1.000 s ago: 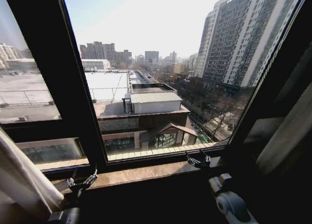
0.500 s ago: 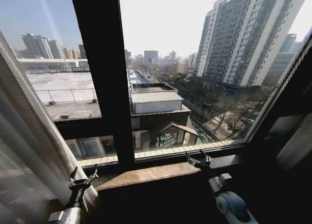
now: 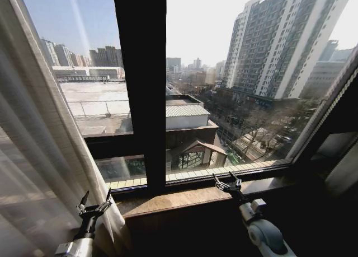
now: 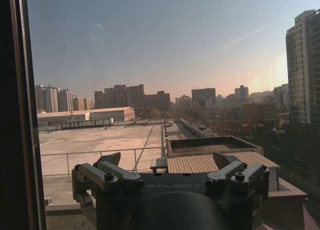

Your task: Open the curtains by pulling them apart, changing their state from closed to fully open.

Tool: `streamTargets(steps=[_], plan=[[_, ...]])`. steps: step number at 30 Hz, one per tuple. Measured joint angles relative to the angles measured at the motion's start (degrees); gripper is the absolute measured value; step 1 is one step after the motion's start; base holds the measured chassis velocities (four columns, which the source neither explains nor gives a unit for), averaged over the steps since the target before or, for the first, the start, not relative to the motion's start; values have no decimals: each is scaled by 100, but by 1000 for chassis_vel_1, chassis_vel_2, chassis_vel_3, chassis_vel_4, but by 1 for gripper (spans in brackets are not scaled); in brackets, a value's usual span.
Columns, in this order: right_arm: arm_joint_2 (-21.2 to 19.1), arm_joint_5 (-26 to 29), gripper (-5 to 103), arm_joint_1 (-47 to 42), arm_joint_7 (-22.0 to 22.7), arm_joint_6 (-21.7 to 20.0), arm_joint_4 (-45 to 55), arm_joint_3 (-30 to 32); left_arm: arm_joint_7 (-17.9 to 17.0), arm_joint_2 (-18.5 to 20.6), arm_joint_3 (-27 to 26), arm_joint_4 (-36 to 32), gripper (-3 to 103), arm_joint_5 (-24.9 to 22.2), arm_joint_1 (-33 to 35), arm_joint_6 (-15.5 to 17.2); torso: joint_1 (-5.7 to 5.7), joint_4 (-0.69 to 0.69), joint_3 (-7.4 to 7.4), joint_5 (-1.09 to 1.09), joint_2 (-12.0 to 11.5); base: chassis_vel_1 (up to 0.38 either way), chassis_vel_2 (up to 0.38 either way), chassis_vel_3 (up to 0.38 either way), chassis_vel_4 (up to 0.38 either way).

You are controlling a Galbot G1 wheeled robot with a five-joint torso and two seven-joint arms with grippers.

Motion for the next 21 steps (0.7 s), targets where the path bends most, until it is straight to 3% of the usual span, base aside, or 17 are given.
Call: streamTargets(steps=[21], plan=[[2,0,100,0,-1,0,2,-1,-1,2,-3,0,100,0,0,0,0,1,-1,-2,0,-1,-6,5,1]])
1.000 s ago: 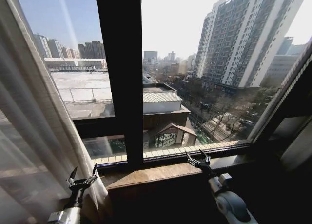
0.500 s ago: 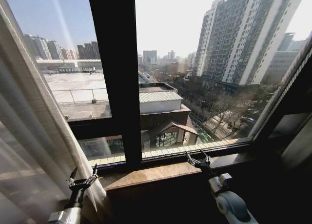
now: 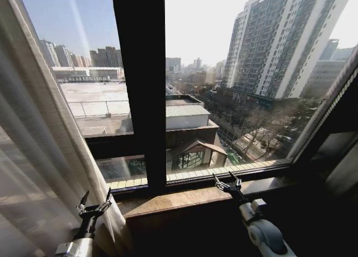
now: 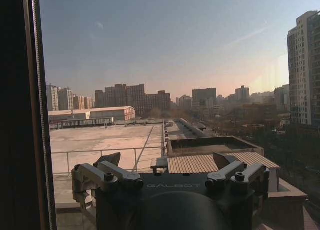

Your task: Open the curtains by pulling them apart, changing their state from closed to fully open.

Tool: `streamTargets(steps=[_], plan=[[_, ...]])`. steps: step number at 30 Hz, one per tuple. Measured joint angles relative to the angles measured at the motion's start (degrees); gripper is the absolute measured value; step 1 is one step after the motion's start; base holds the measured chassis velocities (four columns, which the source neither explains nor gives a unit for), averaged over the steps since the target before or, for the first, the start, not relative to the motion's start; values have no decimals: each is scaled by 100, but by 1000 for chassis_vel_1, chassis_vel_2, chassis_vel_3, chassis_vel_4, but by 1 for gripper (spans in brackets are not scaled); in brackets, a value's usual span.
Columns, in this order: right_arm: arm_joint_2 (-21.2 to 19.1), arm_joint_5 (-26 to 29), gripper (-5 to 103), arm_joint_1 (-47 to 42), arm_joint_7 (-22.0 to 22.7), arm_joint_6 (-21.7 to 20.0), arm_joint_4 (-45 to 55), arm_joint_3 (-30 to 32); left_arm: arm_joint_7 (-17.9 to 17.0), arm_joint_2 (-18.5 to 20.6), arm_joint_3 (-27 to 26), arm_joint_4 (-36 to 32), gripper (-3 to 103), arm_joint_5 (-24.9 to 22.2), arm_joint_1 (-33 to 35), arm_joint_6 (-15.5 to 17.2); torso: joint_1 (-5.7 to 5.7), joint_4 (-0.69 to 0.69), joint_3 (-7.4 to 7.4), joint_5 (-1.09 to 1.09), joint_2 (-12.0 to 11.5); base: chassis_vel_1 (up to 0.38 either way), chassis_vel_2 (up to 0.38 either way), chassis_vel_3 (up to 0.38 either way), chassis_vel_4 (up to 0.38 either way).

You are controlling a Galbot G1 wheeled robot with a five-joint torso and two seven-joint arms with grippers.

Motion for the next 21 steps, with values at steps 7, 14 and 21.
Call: streamTargets(steps=[7,14,21], plan=[[0,0,100,0,0,0,0,0,0,0,0,0,100,0,0,0,0,0,0,1,0,0,0,0,0],[0,0,100,0,0,0,0,0,0,0,0,0,100,0,0,0,1,0,0,1,0,22,85,-21,-82],[0,0,100,0,-1,0,0,-1,0,1,-1,0,100,0,0,0,1,0,1,-1,0,29,58,-37,-78]])
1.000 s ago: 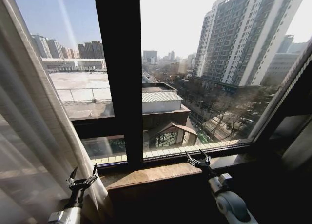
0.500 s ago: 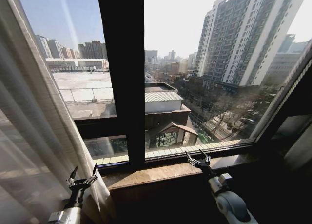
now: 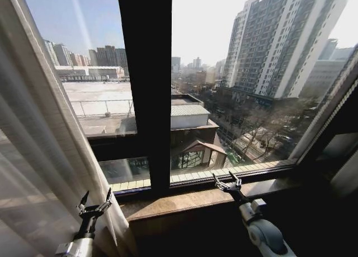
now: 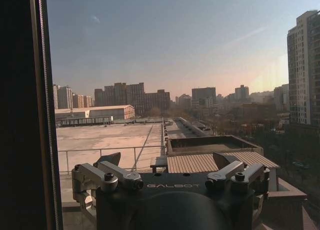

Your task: Open the curtains by pulling them apart, changing their state from closed to fully open.

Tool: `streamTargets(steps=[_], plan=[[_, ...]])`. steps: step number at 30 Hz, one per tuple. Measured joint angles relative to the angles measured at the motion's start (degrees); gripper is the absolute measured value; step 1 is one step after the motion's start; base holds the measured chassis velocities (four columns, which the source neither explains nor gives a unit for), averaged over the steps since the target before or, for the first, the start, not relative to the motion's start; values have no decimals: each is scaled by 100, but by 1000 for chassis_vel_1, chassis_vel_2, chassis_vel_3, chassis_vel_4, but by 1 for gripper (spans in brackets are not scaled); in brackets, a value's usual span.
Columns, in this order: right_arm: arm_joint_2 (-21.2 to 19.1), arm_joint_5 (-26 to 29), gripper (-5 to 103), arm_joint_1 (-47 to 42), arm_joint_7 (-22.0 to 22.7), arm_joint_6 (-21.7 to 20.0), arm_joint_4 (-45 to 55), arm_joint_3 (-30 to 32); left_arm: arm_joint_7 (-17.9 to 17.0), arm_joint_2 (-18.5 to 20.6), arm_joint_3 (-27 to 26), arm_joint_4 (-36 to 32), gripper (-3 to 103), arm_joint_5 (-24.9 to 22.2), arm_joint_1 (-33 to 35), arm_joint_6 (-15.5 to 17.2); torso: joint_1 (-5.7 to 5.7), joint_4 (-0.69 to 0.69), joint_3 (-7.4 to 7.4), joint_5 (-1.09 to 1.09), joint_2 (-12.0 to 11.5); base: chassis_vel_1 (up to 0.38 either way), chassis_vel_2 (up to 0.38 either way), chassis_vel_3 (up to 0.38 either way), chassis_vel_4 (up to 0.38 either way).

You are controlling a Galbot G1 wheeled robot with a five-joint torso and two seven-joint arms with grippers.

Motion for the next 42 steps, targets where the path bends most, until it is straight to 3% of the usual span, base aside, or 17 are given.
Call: streamTargets(steps=[42], plan=[[0,0,100,0,0,0,0,0,0,-1,1,0,100,0,0,0,-1,0,0,1,0,0,0,0,0]])
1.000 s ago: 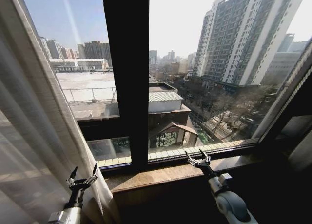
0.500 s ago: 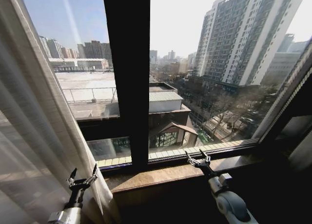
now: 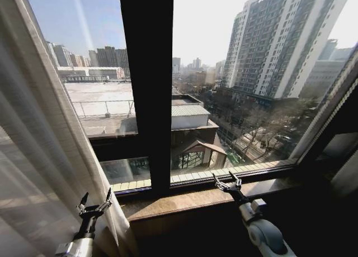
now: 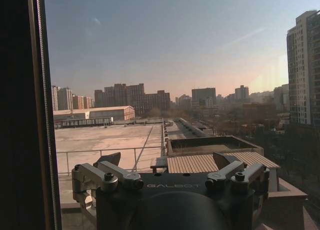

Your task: Open the curtains by pulling them apart, changing their state from closed to fully open.

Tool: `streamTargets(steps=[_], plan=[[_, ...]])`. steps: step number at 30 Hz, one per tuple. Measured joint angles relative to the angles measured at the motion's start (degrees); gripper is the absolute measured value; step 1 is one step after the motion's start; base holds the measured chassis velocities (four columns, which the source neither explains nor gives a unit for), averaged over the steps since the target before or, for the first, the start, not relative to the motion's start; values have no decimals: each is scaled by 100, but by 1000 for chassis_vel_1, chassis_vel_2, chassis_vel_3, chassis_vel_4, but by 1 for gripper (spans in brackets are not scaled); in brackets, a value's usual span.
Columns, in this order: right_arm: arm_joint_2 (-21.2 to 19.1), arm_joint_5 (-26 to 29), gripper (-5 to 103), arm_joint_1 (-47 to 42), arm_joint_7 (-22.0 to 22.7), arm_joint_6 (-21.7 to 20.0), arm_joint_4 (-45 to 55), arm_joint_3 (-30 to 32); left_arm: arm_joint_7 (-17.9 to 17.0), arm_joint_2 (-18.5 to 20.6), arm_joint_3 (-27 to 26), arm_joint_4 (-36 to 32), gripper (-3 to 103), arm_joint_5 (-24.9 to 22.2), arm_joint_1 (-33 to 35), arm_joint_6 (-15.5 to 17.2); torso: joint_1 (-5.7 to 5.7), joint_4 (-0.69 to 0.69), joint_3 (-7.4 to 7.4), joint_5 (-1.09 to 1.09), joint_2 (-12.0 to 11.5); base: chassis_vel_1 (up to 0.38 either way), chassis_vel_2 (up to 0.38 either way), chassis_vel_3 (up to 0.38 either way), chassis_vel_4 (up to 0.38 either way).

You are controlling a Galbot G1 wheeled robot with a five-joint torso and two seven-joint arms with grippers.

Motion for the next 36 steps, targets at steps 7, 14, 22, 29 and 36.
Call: streamTargets(steps=[7,14,22,29,36], plan=[[0,0,100,0,0,0,0,0,0,0,0,0,100,0,0,0,0,0,0,0,0,0,0,0,0],[0,0,100,0,0,0,0,0,0,0,0,0,100,0,0,0,0,0,0,0,0,0,0,0,0],[0,0,100,0,0,0,0,0,0,0,0,0,100,0,0,0,0,0,0,0,0,0,0,0,0],[0,0,100,0,0,0,0,0,0,0,0,0,100,0,0,0,0,0,0,0,0,0,0,0,0],[0,0,100,0,0,0,0,0,0,0,0,0,100,0,0,0,0,0,0,0,0,0,0,0,0]])
